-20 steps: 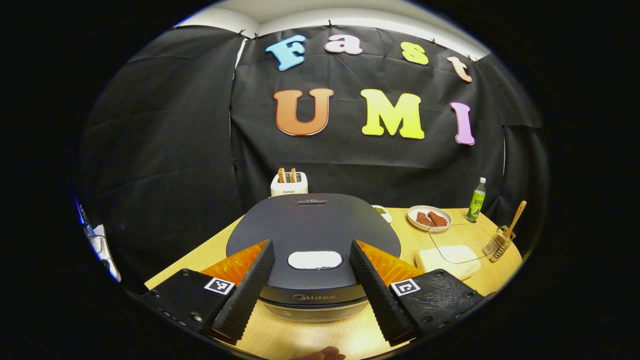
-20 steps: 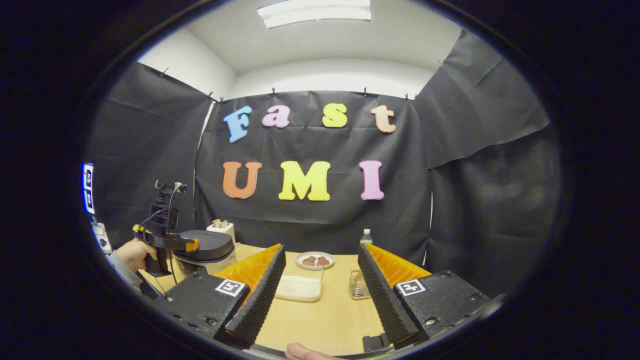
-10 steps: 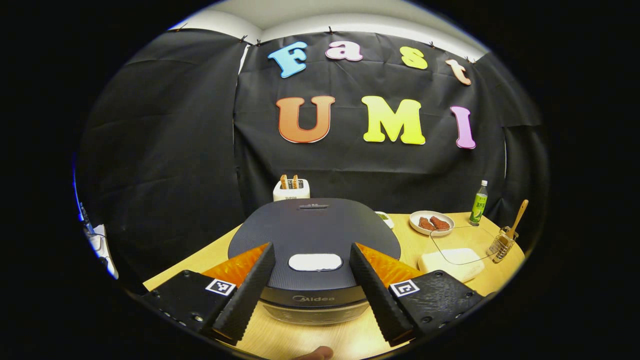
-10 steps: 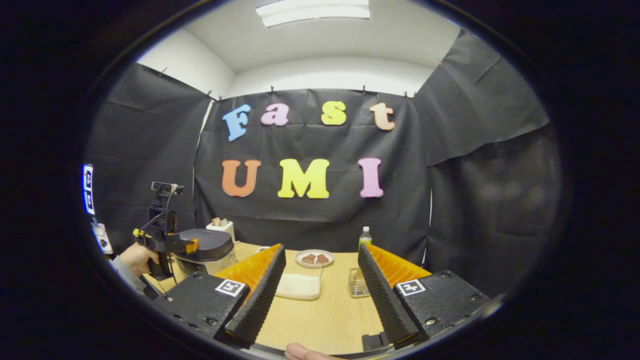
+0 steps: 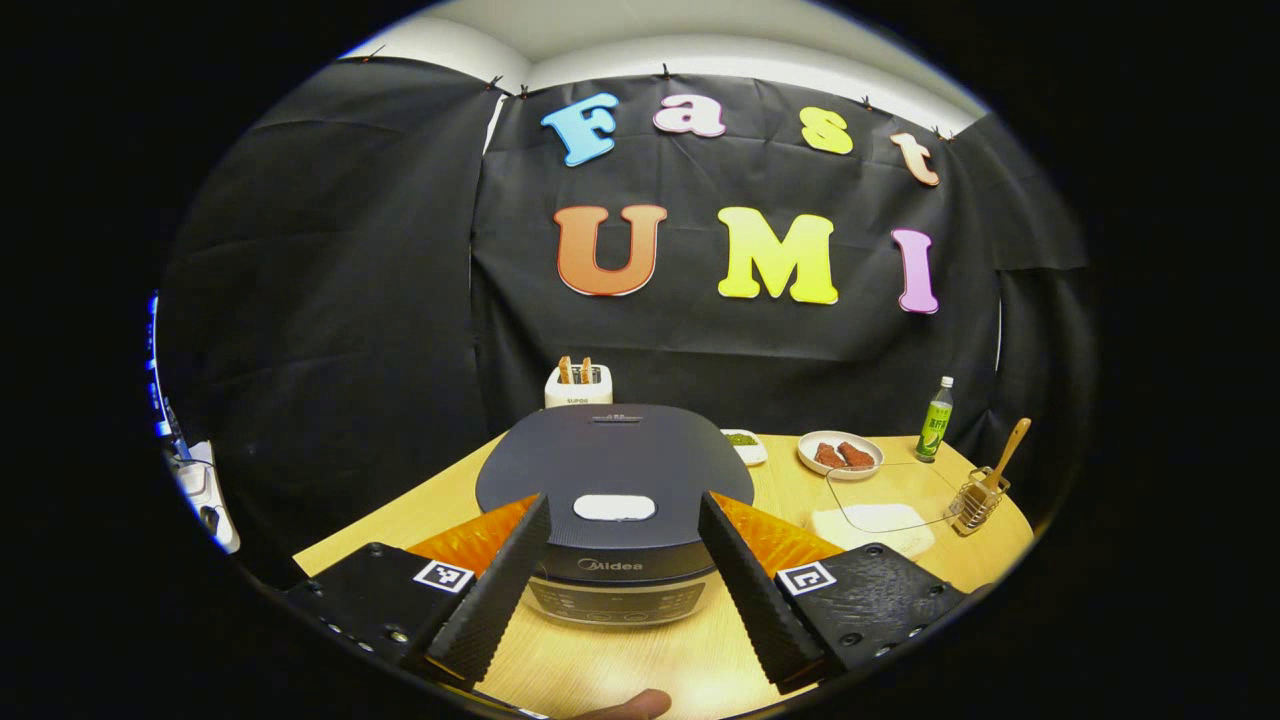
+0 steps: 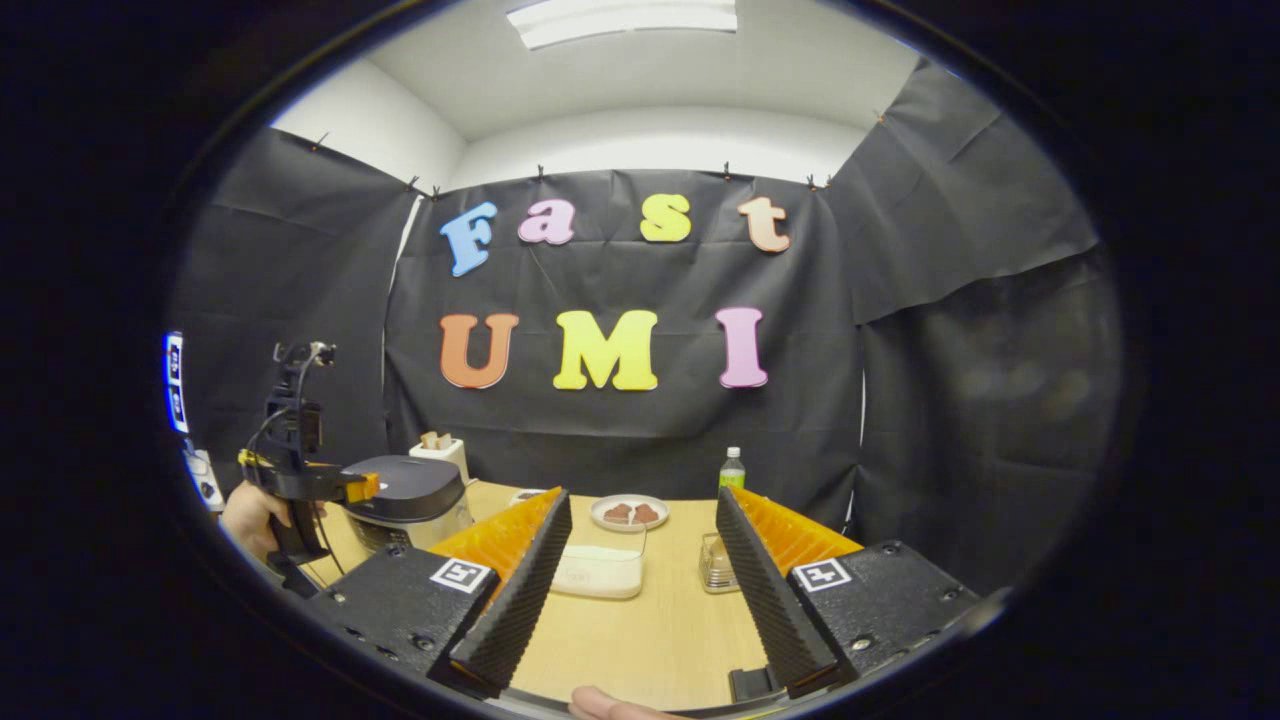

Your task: Close the left gripper, press the button to open the rice cooker; take a wooden spoon from the chopstick holder with the right hand, scoop a spoonful of rice and pour it into the rice cooker, then put the wooden spoon back into the chopstick holder.

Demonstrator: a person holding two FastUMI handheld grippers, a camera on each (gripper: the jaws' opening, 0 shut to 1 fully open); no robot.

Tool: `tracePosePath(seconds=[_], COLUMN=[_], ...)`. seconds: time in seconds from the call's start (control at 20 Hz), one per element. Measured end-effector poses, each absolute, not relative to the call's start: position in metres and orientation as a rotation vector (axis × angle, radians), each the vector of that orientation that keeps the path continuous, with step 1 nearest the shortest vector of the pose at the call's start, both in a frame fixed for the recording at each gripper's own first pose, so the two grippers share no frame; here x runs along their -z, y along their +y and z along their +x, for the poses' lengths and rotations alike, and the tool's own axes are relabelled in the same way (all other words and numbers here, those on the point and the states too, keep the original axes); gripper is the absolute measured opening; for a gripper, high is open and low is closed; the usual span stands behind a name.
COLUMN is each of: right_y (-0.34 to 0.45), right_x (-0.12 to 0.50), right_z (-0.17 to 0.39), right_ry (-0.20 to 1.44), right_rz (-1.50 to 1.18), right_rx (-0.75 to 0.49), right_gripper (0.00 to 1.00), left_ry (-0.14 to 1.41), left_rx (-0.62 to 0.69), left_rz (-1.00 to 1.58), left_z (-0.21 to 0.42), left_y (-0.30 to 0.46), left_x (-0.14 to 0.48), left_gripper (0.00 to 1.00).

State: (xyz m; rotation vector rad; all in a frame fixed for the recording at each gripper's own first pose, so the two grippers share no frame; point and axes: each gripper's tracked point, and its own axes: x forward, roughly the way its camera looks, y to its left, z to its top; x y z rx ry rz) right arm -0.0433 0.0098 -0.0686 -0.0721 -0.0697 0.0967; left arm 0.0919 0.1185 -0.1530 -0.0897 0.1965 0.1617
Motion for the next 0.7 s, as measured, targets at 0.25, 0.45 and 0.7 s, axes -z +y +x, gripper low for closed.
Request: tracePosePath(seconds=[0.25, 0.45, 0.7], right_y=[0.006, 0.000, -0.006], right_x=[0.071, 0.070, 0.066], right_z=[-0.038, -0.038, -0.039], right_ry=[-0.054, -0.051, -0.058], right_rz=[-0.078, -0.082, -0.086], right_rx=[-0.079, -0.058, -0.050], right_gripper=[0.95, 0.95, 0.94], left_ry=[0.132, 0.106, 0.050], left_rx=[-0.142, -0.076, -0.054], left_rz=[-0.077, -0.119, -0.085], left_z=[0.051, 0.017, -0.020], left_y=[0.095, 0.070, 0.061], left_x=[0.116, 0.101, 0.080], left_gripper=[0.95, 0.95, 0.95])
